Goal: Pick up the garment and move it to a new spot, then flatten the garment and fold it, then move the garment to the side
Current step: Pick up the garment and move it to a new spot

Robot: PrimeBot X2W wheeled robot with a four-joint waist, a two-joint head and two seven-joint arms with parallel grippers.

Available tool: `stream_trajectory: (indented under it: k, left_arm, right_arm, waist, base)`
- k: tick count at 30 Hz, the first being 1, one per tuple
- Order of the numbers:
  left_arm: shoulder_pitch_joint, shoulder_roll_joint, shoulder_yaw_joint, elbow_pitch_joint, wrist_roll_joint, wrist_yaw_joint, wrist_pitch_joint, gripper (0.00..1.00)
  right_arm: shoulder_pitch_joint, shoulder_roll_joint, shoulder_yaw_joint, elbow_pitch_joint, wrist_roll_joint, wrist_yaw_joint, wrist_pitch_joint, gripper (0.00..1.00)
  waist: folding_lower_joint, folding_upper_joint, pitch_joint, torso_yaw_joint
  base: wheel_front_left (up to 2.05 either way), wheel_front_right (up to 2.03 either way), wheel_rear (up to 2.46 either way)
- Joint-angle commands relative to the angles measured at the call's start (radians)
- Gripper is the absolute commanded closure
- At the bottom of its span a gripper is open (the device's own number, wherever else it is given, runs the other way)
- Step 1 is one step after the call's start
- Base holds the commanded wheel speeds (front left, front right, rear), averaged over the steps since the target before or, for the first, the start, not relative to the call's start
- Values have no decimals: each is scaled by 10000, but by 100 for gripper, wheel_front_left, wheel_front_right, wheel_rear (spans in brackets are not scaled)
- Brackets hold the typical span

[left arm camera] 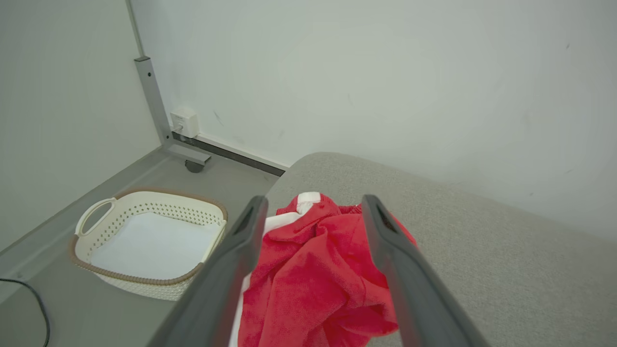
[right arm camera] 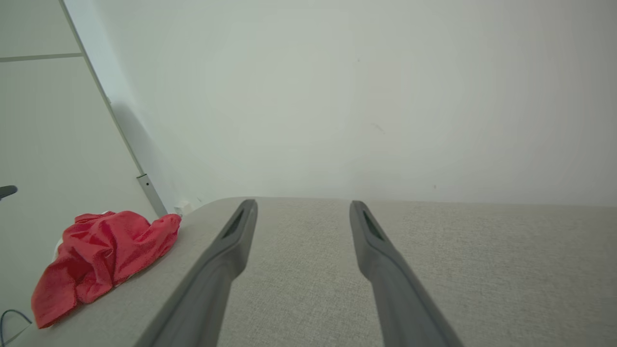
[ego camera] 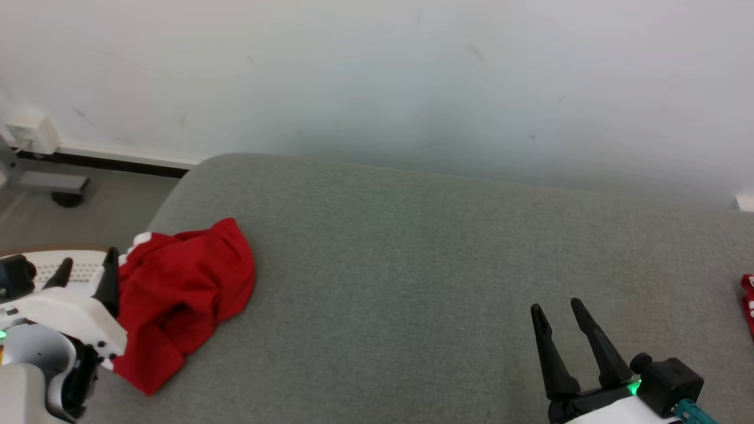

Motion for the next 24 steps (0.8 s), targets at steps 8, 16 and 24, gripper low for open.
stream_trajectory:
  k: [8,16,24]
  left_arm:
    - [-810,1002,324,1903,-485,-51,828,0]
    - [-527,634,285,4558,-1119,-138,530,0]
    - [-717,661,-269,5998,-1443,-162,144,100]
  right_arm:
    - [-695,53,261,-10,57,-21,-19,0]
    - [-942,52,423,73,-59,-21,-21,0]
    - [-754,-84,418,169,-113,-21,-21,0]
  waist:
    - [-1,0,1095,-1736]
    - [-1,0,1054,-2492]
    - [-1,0,913,-2537]
  base:
    - [0,0,0]
    - [0,0,0]
    - [0,0,0]
